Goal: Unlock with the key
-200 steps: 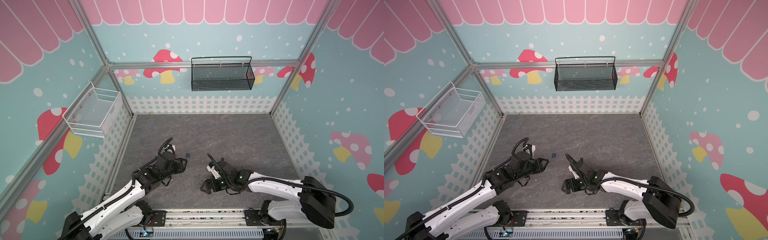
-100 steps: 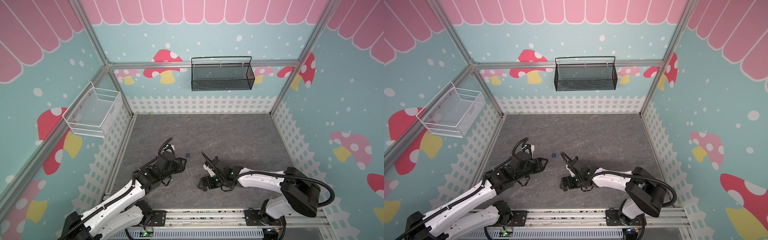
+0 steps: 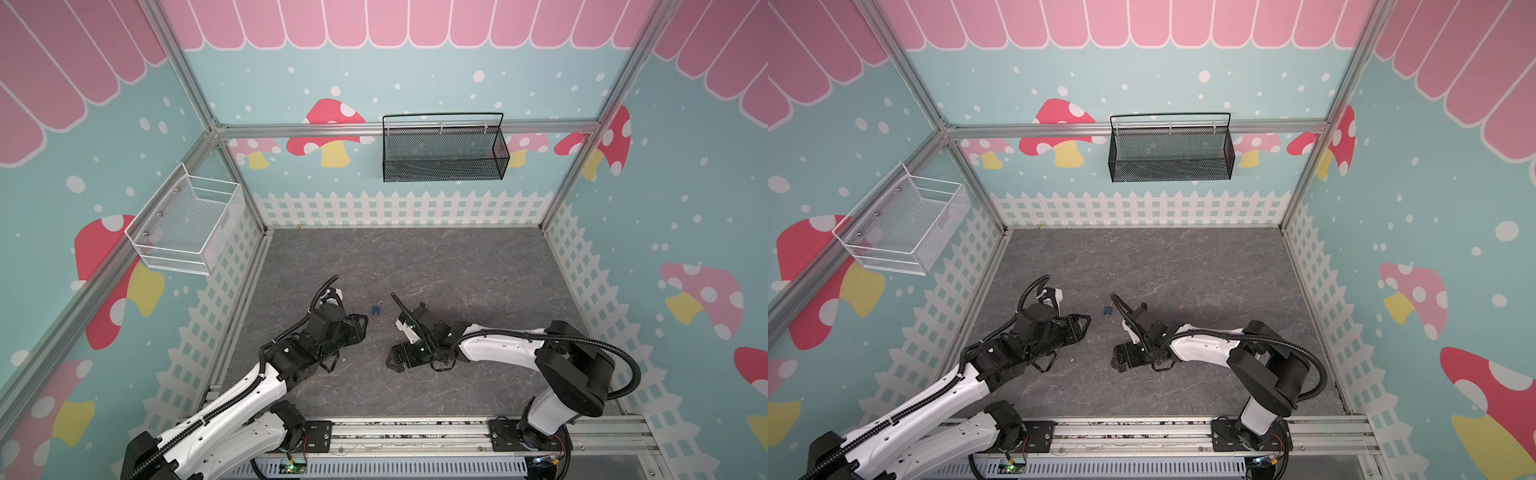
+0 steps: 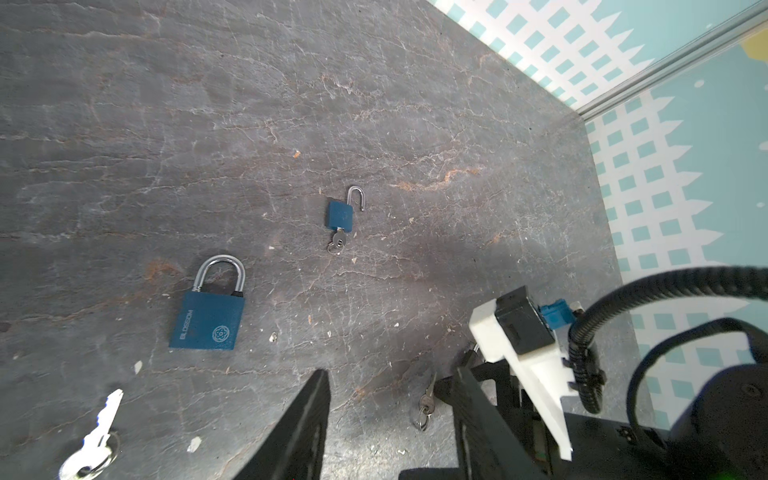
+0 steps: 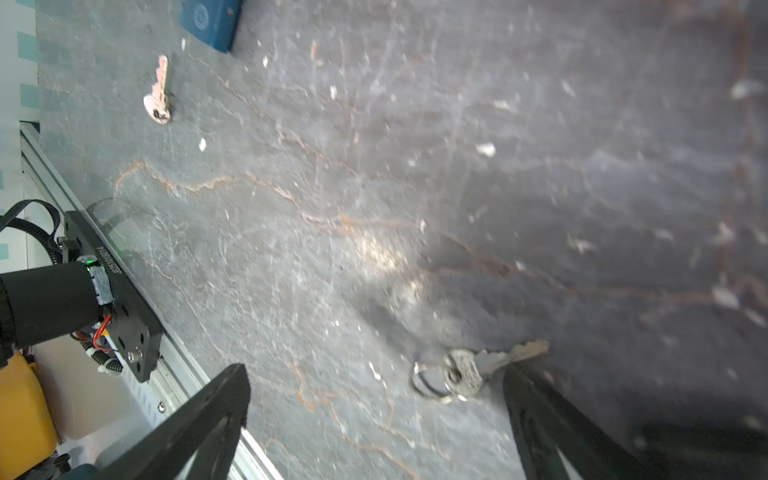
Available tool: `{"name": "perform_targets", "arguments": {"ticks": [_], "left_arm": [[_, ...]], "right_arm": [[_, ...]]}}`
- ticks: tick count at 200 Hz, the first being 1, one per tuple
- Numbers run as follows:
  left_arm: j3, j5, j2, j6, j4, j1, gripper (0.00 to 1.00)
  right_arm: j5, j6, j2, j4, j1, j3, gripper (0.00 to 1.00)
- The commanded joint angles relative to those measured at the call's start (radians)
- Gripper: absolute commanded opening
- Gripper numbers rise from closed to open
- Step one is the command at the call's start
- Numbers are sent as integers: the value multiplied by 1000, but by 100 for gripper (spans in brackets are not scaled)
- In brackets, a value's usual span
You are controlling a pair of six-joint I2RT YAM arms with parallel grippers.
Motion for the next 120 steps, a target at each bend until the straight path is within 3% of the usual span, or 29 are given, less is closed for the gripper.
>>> {"name": "perform_targets", "arguments": {"ticks": [1, 46, 71, 98, 120], "left_arm": [[-21, -26, -36, -33, -7, 14, 48], [-32, -32, -82, -51, -16, 35, 48], [-34, -30, -94, -63, -17, 35, 48], [-44, -21, -94, -86, -1, 35, 48], [-51, 4, -73, -105, 30, 35, 48]], "right_arm": [[-16, -57, 55, -17, -5, 62, 98], [-20, -160, 104, -95, -2, 164, 98], [104, -201, 46, -175, -2, 171, 100], [178, -241, -4, -235, -2, 139, 95], [145, -277, -36, -237, 0, 87, 85]]}}
